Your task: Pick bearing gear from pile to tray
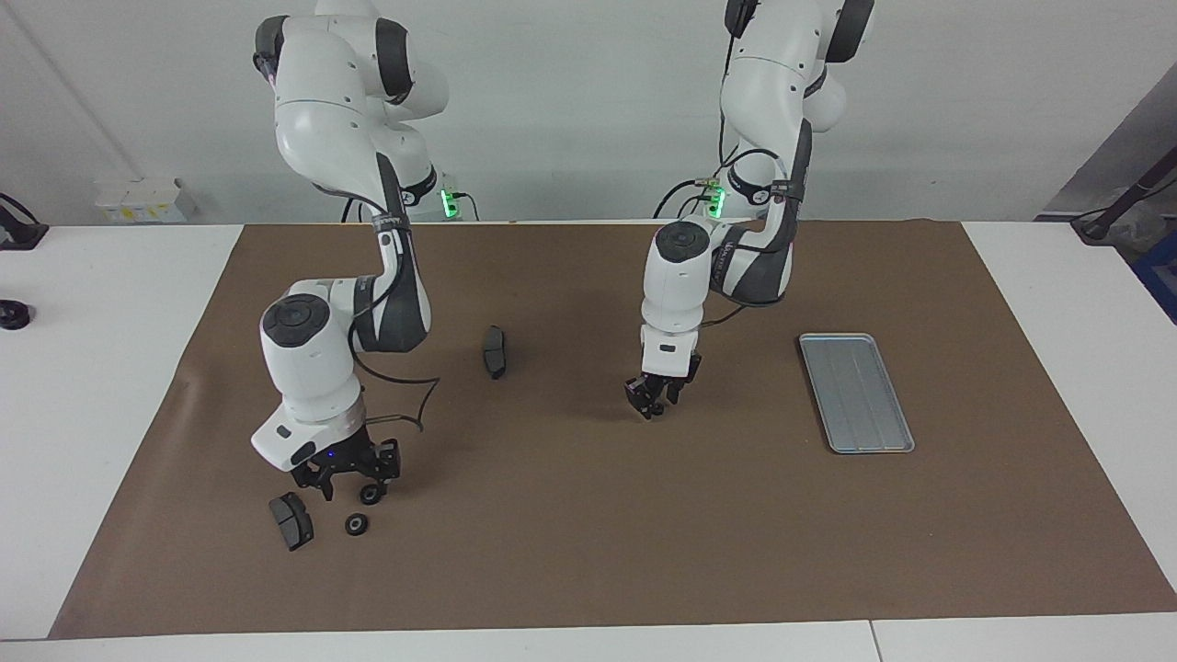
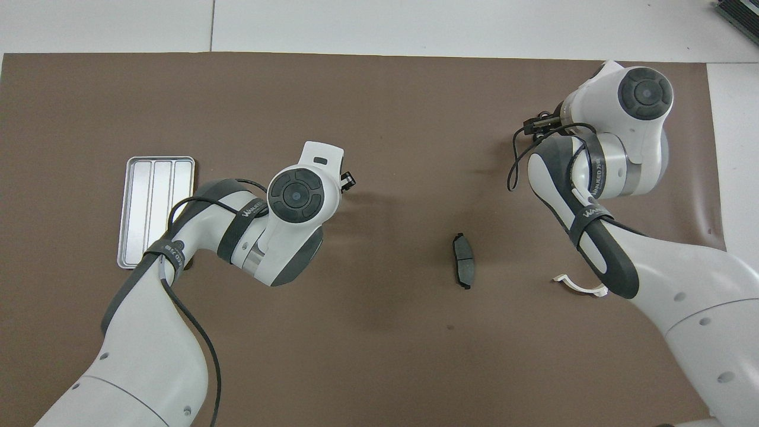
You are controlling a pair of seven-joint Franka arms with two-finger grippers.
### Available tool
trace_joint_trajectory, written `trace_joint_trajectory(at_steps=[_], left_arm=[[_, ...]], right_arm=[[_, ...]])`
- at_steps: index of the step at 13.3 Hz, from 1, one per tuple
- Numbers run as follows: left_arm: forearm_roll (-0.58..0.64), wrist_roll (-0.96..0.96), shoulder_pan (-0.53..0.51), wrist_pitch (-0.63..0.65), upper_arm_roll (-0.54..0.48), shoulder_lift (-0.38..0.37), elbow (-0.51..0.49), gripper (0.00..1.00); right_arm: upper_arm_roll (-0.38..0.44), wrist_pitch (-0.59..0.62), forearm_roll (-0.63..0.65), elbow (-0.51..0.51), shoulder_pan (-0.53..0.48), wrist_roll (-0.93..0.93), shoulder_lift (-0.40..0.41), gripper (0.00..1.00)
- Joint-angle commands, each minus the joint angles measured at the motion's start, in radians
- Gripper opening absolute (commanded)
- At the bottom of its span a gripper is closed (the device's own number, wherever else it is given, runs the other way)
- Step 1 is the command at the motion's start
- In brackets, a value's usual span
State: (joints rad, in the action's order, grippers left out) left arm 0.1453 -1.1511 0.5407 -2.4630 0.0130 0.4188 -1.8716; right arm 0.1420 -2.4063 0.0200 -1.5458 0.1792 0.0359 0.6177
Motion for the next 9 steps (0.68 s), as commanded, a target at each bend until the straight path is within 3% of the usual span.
trace_joint_trajectory(at_steps=[1,5,6,7,9], left_arm=[[0.028,-0.016,0.001,-0.043,-0.005,0.014,-0.011,0.52],[0.028,-0.013,0.001,-0.048,-0.005,0.017,-0.015,0.48],[0.031,-0.007,0.001,-0.047,-0.005,0.015,-0.018,0.36],[0.033,0.002,-0.001,-0.045,-0.005,0.015,-0.020,0.00],[0.033,0.037,-0.005,-0.031,-0.005,0.015,-0.011,0.00]], right_arm=[[-0.013,-0.001,-0.020,0.058,-0.014,0.013,0.037,0.79],[-0.013,0.015,-0.031,0.039,-0.003,0.010,0.033,0.77],[-0.013,0.018,-0.043,0.027,0.000,0.003,0.031,0.75],[-0.012,0.021,-0.043,0.009,0.005,-0.001,0.027,0.74],[-0.012,0.026,-0.043,-0.023,0.005,-0.001,0.016,0.73]])
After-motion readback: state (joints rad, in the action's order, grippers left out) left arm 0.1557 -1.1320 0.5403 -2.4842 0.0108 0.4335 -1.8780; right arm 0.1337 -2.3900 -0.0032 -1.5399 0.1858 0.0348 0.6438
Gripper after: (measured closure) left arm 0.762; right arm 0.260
